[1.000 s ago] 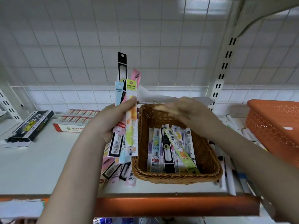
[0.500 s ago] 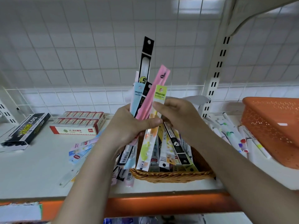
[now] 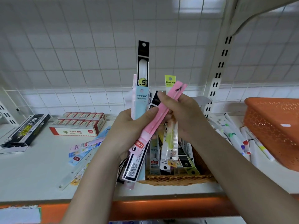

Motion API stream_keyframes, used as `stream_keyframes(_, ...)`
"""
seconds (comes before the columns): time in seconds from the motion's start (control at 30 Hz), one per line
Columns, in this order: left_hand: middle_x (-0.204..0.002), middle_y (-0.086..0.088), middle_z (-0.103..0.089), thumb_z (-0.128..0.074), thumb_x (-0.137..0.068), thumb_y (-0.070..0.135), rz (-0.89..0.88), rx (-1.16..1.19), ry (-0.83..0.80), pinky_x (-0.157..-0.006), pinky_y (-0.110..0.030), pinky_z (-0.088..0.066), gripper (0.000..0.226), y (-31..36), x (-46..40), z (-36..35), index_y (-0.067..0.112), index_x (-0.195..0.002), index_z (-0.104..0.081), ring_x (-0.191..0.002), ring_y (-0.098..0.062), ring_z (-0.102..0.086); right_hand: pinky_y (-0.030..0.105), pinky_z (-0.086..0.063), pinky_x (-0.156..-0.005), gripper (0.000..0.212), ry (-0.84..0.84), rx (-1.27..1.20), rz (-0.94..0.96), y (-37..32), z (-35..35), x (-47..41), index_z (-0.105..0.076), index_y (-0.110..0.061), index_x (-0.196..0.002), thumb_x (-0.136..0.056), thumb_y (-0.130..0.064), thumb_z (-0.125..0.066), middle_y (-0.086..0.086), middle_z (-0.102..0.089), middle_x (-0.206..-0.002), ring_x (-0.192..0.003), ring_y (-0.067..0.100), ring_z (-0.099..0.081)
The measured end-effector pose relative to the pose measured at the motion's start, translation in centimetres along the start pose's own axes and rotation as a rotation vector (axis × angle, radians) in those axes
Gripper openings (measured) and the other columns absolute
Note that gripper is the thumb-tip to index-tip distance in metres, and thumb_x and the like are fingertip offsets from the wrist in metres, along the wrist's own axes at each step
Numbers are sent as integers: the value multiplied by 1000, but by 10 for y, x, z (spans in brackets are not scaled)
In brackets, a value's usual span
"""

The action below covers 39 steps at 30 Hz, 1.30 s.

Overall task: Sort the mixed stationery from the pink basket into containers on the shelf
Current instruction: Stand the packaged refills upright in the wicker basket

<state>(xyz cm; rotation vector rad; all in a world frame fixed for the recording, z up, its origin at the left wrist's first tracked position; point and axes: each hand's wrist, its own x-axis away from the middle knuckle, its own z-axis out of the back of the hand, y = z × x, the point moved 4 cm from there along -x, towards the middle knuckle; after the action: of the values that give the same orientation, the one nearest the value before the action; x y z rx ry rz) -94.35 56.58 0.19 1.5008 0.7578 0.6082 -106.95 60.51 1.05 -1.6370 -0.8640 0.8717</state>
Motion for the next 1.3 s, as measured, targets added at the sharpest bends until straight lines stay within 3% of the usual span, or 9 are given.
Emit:
stream_keyframes(0.33,-53,-3,-60,-73,-68,33,-16,-87,161,-45,-22,-47,35,-4,-3,17,3,-80,-59,-44,-15,-54,17,-34,-46,22,112,-166,-133,-6,24,-8,-59,-5,-86,-93,-25,-56,6,-60,-82,-54,8,-40)
stream_keyframes(0.43,-48,0,-57,-72,-76,25,-1,-15,210,-38,-20,-45,26,-5,-2,20,5,-79,-56,-38,-12,-52,16,-46,-65,33,248,252,223,-23,42,-9,-62,-20,-102,-102,-32,-32,4,-58,-89,-69,6,-51)
stream_keyframes(0.53,-47,1,-57,-70,-79,21,8,79,246,-37,-20,-45,22,-7,-1,24,5,-80,-56,-37,-11,-52,8,-44,-67,38,-81,965,516,-10,42,3,-53,-32,-129,-98,-40,-31,-2,-44,-90,-72,1,-53)
stream_keyframes(0.67,-48,2,-58,-68,-84,24,-5,96,284,-41,-22,-48,21,-10,-1,26,8,-76,-56,-41,-12,-53,14,-34,-95,69,-772,1568,68,53,68,21,-49,-43,-131,-88,11,-43,-17,-42,-129,-119,5,-45)
stream_keyframes(0.8,-44,5,-55,-68,-82,25,-1,76,257,-38,-20,-45,23,-10,0,21,8,-75,-55,-36,-9,-51,23,-40,-105,65,-699,1398,-7,20,55,28,-45,-60,-119,-93,-2,-49,-30,-42,-136,-122,-5,-45)
stream_keyframes(0.93,-45,5,-55,-67,-83,26,-20,56,173,-39,-18,-44,22,-10,1,8,9,-76,-55,-37,-9,-51,9,-42,-57,31,-271,638,111,-15,21,14,-67,-30,-108,-87,-46,-50,-21,-57,-67,-61,-3,-52)
stream_keyframes(1.1,-59,-3,-64,-64,-86,21,47,199,135,-47,-22,-51,14,-10,-1,5,9,-81,-59,-48,-14,-59,14,-40,-42,16,-75,107,-148,-9,17,3,-67,-8,-86,-92,-20,-57,-1,-51,-57,-48,7,-44)
stream_keyframes(1.2,-63,-7,-68,-64,-86,20,118,293,172,-48,-29,-55,13,-10,-6,19,7,-88,-62,-51,-18,-64,18,-43,-48,16,19,201,-70,-26,43,-12,-67,-6,-94,-90,-20,-59,-3,-50,-51,-47,8,-44)
stream_keyframes(1.3,-70,-9,-69,-67,-84,22,143,308,155,-52,-33,-57,16,-8,-10,25,8,-89,-63,-57,-21,-66,19,-43,-51,22,-72,763,-157,-8,54,-18,-69,-7,-96,-88,-26,-62,-1,-56,-56,-48,9,-47)
